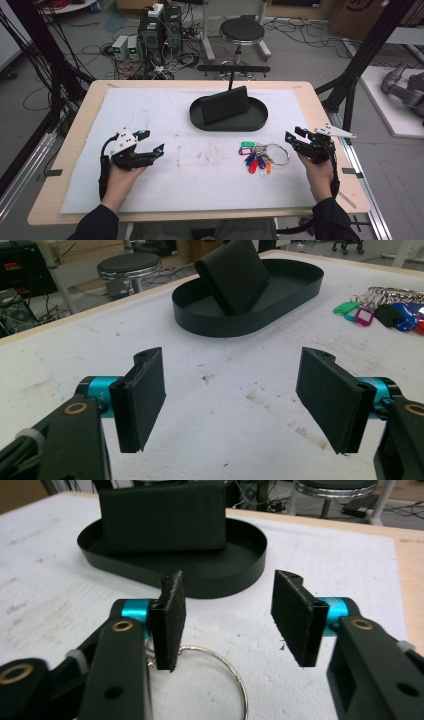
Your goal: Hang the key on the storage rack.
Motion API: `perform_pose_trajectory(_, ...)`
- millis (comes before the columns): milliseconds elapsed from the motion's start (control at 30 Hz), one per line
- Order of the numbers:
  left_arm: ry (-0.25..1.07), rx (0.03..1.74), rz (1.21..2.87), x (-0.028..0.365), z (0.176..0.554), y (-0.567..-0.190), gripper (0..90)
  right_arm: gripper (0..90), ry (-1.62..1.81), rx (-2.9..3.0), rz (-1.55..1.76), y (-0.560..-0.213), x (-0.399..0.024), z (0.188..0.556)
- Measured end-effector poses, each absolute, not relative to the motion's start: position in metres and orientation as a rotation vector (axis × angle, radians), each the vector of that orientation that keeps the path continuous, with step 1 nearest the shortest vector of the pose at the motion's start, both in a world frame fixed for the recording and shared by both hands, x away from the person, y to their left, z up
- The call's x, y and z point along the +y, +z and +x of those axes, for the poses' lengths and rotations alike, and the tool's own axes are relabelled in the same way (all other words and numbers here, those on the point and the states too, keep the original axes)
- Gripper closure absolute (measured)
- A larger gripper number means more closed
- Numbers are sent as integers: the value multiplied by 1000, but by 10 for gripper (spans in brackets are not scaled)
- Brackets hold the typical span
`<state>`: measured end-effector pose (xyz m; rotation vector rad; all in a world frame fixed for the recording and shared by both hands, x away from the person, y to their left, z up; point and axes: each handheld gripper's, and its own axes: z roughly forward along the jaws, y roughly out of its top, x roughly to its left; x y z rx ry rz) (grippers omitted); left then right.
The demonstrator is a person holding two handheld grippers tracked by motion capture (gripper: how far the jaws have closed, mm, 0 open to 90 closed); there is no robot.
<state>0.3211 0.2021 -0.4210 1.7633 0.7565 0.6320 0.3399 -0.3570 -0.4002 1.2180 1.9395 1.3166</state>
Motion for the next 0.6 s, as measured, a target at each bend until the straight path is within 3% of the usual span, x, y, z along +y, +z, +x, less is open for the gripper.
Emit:
perform_pose_trajectory(300, 628, 759, 1768, 200, 321, -423, 276, 560, 1246, 2033, 1275, -409, -355, 348)
perform_pose_trajectory(600, 619, 769, 1771, 204, 320, -425, 276, 687, 1114, 2149, 1422, -432, -361, 360)
